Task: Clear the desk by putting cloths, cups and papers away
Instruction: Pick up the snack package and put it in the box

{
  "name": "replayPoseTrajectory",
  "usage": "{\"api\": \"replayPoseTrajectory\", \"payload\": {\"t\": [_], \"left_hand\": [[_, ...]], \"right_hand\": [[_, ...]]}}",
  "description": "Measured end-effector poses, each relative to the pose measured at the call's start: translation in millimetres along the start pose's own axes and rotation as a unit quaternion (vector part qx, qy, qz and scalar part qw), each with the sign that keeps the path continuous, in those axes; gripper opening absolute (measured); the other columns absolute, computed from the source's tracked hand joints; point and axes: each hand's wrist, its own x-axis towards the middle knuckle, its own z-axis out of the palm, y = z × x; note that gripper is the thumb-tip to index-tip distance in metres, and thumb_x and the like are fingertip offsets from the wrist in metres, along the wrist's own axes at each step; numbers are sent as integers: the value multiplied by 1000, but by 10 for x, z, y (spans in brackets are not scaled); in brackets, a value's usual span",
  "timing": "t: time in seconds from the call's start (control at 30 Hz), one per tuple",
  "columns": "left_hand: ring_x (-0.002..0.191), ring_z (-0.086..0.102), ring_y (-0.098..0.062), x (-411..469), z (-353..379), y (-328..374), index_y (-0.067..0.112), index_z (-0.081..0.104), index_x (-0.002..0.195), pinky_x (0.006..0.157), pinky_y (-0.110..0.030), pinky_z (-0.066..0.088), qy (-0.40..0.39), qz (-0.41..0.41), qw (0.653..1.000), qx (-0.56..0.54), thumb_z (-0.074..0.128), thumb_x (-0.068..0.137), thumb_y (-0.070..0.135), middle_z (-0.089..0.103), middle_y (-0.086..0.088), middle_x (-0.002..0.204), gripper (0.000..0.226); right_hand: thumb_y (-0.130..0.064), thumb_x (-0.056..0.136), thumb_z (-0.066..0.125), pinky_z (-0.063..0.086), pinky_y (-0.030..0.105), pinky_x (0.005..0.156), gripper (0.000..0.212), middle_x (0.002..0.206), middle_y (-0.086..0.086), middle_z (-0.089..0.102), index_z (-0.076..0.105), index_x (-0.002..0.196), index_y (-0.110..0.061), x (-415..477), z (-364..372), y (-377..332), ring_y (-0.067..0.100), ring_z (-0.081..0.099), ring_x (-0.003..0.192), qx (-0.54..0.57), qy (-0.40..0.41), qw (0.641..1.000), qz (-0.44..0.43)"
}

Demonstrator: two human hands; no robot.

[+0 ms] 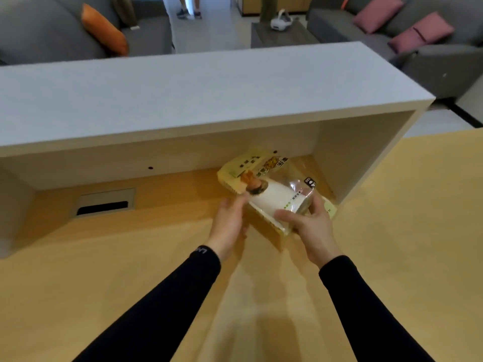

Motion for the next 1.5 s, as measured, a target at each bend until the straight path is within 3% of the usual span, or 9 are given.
{"api": "replayPoseTrajectory", "payload": {"t": [0.13, 0.23, 0.37, 0.53, 0.67, 0.97, 1.1, 1.23, 1.5], "left_hand": [[103, 60, -22, -309, -764, 204, 21, 26, 146, 90, -41, 50, 148, 40, 981, -118, 59, 85, 46, 58, -7, 127, 73], [79, 67, -15, -684, -1253, 285, 9, 49, 128, 74, -34, 56, 170, 74, 979, -80, 62, 88, 29, 70, -5, 95, 46], [72, 64, -12, -1262, -1850, 162, 13, 55, 115, 75, -34, 55, 252, 107, 958, -87, 62, 89, 19, 68, -1, 86, 28], [69, 61, -9, -2049, -2701, -28, 15, 57, 111, 70, -30, 54, 339, 151, 920, -123, 58, 91, 20, 67, 2, 87, 21], [69, 59, -9, -2729, -3423, -137, 17, 59, 106, 69, -28, 51, 395, 194, 888, -134, 55, 92, 19, 66, 3, 87, 15], [85, 67, -17, -4363, -5156, -512, 17, 58, 117, 71, -32, 56, 454, 262, 843, -118, 53, 92, 20, 69, -3, 102, 26], [80, 64, -15, -4837, -5732, -666, 12, 59, 118, 69, -31, 56, 485, 264, 827, -107, 53, 92, 19, 68, -7, 107, 28], [74, 64, -8, -5112, -6262, -855, 9, 57, 121, 56, -17, 53, 502, 263, 816, -118, 51, 93, 20, 68, -6, 105, 31], [77, 63, -9, -5125, -7091, -996, 15, 42, 136, 70, -30, 54, 538, 225, 801, -134, 48, 95, 20, 62, 2, 103, 42]], "right_hand": [[-6, 48, 85, 59, 38, 72, 74, 113, 1, 64, 57, 111, -33, -305, 162, -145, 28, 66, 101, -38, -152, 987, -21], [-6, 47, 83, 57, 45, 81, 84, 113, 1, 66, 54, 122, -29, -468, 485, -152, 29, 65, 105, -32, -242, 970, -15], [-26, 49, 89, 50, 53, 95, 114, 144, 1, 47, 29, 145, -36, -807, 1158, -106, 25, 58, 119, -8, -315, 949, -11], [-58, 51, 81, 37, 50, 109, 113, 152, -5, 36, 22, 146, -42, -1529, 2111, -127, 17, 40, 135, -38, -367, 927, -71], [-67, 56, 73, 42, 53, 105, 99, 145, -2, 47, 25, 141, -50, -2169, 2873, -100, 24, 51, 128, -56, -420, 900, -106], [-57, 76, 57, 40, 50, 107, 81, 146, 1, 46, 26, 146, -32, -4048, 4440, 197, 21, 50, 129, -40, -451, 877, -162], [-36, 94, 50, 56, 31, 87, 55, 132, 0, 58, 32, 145, -26, -4615, 4951, 295, 14, 63, 109, -42, -449, 878, -163], [-52, 84, 52, 46, 45, 102, 68, 143, 0, 48, 30, 145, -29, -5041, 5457, 342, 20, 52, 126, -73, -462, 866, -176], [-52, 76, 54, 47, 49, 100, 75, 135, 4, 54, 35, 141, -21, -5307, 6460, 551, 22, 56, 119, -118, -467, 853, -199]]}}
